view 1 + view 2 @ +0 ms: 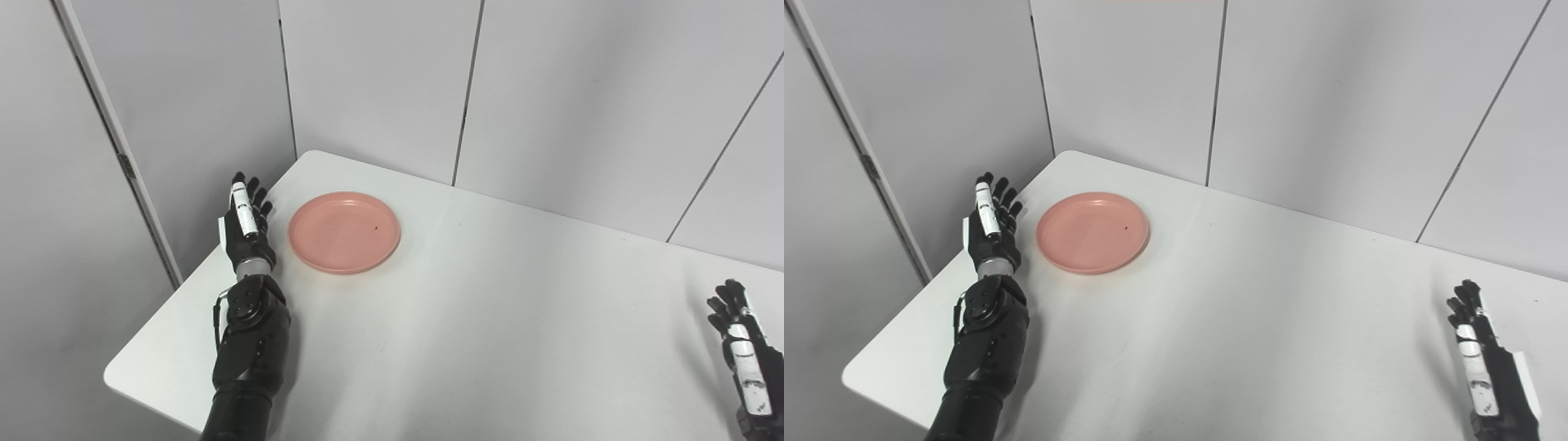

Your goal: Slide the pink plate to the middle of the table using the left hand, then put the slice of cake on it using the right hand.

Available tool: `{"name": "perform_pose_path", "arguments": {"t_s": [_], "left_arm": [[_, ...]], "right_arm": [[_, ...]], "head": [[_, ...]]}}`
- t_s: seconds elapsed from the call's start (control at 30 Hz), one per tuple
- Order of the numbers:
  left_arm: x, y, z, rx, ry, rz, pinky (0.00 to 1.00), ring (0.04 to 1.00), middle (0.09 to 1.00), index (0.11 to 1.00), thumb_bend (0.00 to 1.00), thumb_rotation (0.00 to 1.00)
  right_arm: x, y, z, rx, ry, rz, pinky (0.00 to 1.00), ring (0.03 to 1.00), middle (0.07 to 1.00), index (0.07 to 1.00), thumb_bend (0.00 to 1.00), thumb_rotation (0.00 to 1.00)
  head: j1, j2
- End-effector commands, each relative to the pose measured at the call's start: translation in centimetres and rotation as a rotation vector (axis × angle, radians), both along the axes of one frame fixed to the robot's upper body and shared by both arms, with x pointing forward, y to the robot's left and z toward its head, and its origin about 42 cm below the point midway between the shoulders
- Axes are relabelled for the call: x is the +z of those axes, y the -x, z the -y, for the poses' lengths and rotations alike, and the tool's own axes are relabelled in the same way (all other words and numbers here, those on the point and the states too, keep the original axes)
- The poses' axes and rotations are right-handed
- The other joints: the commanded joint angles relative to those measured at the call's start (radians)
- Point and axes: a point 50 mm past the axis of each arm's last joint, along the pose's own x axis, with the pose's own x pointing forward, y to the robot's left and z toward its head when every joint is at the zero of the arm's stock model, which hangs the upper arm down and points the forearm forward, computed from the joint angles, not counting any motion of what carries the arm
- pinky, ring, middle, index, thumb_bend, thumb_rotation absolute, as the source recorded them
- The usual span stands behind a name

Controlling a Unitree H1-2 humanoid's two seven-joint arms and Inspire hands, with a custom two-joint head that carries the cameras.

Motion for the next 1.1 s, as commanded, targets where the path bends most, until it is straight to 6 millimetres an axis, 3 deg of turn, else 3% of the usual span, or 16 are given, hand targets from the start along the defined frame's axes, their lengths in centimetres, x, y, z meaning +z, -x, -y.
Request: {"name": "perform_pose_path", "arguments": {"t_s": [0.0,0.37,1.07], "left_arm": [[2.7,-1.2,0.2,-0.024,-0.056,0.06,0.92,0.918,0.922,0.937,0.42,1.0],[2.4,-1.3,1.6,-0.065,-0.069,0.024,0.92,0.92,0.923,0.933,0.41,1.0],[1.2,-1.6,1.2,-0.064,-0.071,-0.028,0.91,0.912,0.911,0.916,0.41,1.0]], "right_arm": [[-4.4,3.0,0.2,-0.031,-0.023,-0.132,0.97,0.959,0.973,0.983,0.35,1.0],[-4.4,3.0,0.1,-0.03,-0.033,-0.127,0.98,0.959,0.976,0.983,0.33,1.0],[-4.3,3.1,-0.3,-0.03,-0.027,-0.117,0.96,0.951,0.969,0.975,0.35,1.0]], "head": [[-0.001,0.001],[-0.006,0.005],[-0.018,0.015]]}}
